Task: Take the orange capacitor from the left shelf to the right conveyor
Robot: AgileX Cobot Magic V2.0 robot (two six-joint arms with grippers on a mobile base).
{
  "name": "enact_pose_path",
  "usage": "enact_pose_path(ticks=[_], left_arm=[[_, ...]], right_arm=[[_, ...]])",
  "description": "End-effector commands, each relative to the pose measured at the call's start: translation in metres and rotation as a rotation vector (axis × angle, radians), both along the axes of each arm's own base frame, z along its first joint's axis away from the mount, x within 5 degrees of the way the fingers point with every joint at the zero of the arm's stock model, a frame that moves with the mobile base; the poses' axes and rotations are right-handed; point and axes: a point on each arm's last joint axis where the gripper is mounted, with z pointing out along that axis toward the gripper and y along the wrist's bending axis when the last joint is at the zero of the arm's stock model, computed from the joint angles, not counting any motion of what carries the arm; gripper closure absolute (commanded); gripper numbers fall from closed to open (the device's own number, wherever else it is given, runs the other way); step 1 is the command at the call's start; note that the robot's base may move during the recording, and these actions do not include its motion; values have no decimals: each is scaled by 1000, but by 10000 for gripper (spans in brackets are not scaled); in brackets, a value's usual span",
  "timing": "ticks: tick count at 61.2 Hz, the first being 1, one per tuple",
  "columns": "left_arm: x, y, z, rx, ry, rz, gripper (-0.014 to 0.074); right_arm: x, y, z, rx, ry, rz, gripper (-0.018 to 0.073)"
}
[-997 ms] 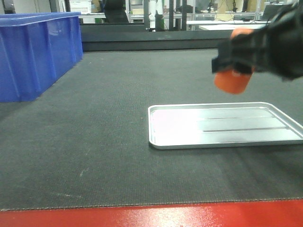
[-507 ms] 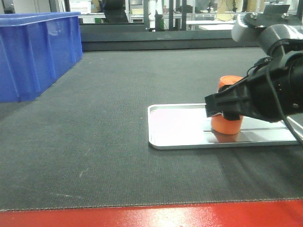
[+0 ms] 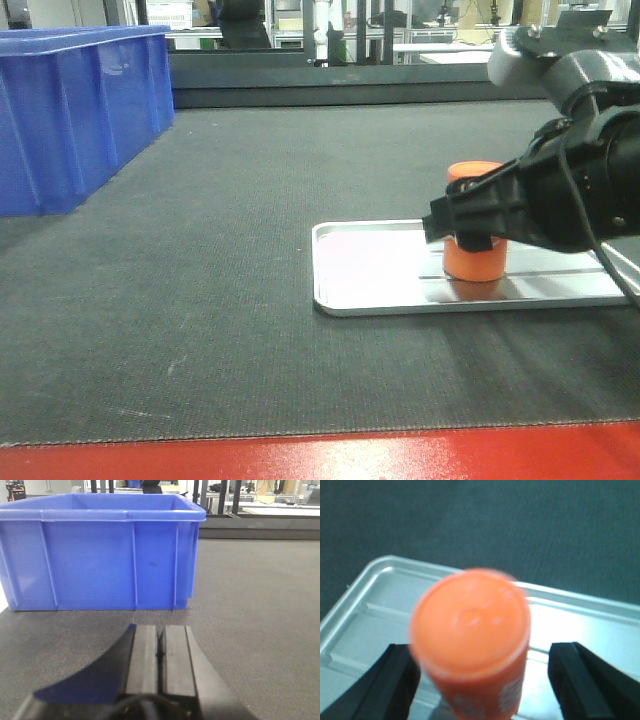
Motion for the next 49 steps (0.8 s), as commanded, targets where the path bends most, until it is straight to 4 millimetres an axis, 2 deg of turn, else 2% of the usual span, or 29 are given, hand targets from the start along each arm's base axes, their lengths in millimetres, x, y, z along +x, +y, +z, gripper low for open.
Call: enact_pose_path(ticks=[1, 12, 21, 32, 39, 49], left_arm=[[0, 0, 1, -5, -76, 1, 722], [0, 0, 1, -5, -76, 1, 722], [0, 0, 1, -5, -76, 1, 722], [0, 0, 1, -5, -76, 1, 722], [0, 0, 1, -5, -76, 1, 722], [0, 0, 1, -5, -76, 1, 722]], right_arm=[[7, 1, 31, 46, -194, -3, -66], [8, 1, 56, 84, -280, -3, -66], [6, 1, 87, 129, -358, 1, -66], [-10, -3, 121, 157, -350, 30, -45], [-28, -10, 139, 173, -350, 49, 82], [-57, -21, 162, 197, -363, 77, 396]])
